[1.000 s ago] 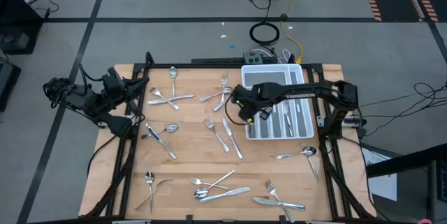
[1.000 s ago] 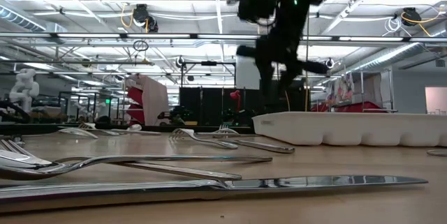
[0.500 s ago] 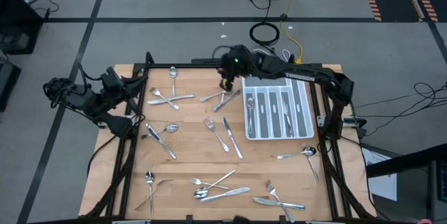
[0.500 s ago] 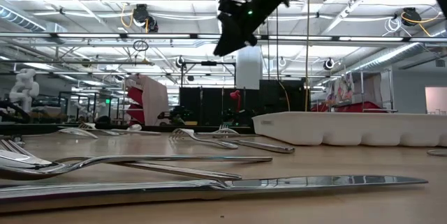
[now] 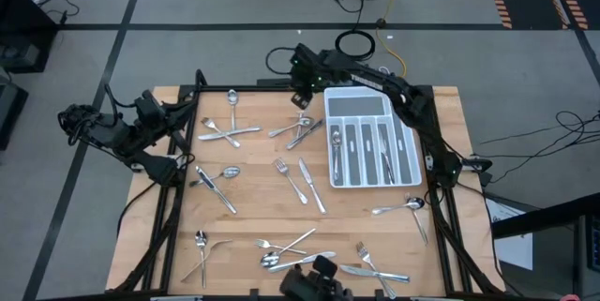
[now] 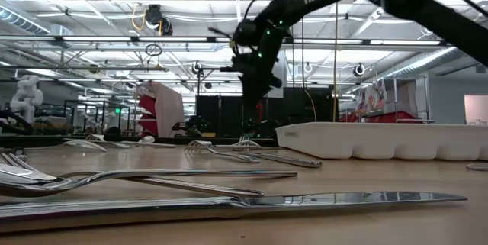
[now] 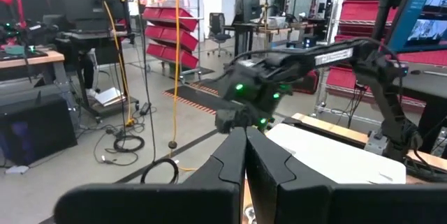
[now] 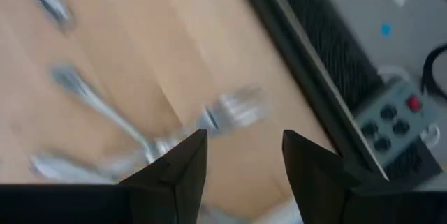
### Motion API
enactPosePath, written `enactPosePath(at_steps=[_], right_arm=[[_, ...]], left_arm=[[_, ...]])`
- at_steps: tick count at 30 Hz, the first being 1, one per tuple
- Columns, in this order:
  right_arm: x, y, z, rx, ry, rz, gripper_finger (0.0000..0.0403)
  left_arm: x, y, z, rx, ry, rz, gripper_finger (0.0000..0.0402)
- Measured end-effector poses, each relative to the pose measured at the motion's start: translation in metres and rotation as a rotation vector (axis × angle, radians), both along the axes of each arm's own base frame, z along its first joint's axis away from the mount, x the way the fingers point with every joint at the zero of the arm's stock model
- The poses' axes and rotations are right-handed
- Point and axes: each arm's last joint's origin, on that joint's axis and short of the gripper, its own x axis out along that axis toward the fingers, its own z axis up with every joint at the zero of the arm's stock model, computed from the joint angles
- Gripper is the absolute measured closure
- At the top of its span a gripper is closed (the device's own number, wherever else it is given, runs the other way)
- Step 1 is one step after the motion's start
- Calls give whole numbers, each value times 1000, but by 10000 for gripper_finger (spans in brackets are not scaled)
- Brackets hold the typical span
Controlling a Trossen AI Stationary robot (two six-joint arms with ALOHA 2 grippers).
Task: Sort silverware
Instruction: Put the silver fork into the white silverware tray
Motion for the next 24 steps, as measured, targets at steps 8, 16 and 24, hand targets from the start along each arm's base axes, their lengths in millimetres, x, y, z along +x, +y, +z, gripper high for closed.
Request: enactPosePath(at_steps=[8,16,24], right_arm=[[-2,-8,-13,68,63,233,224],[-5,-16,-12,21,55,358,225],[-2,-28,-14,-50,5,384,225]], left_arm=[[0,0,0,1,2,0,386],[0,0,0,2,3,0,386],[0,0,-1,5,7,18,386]])
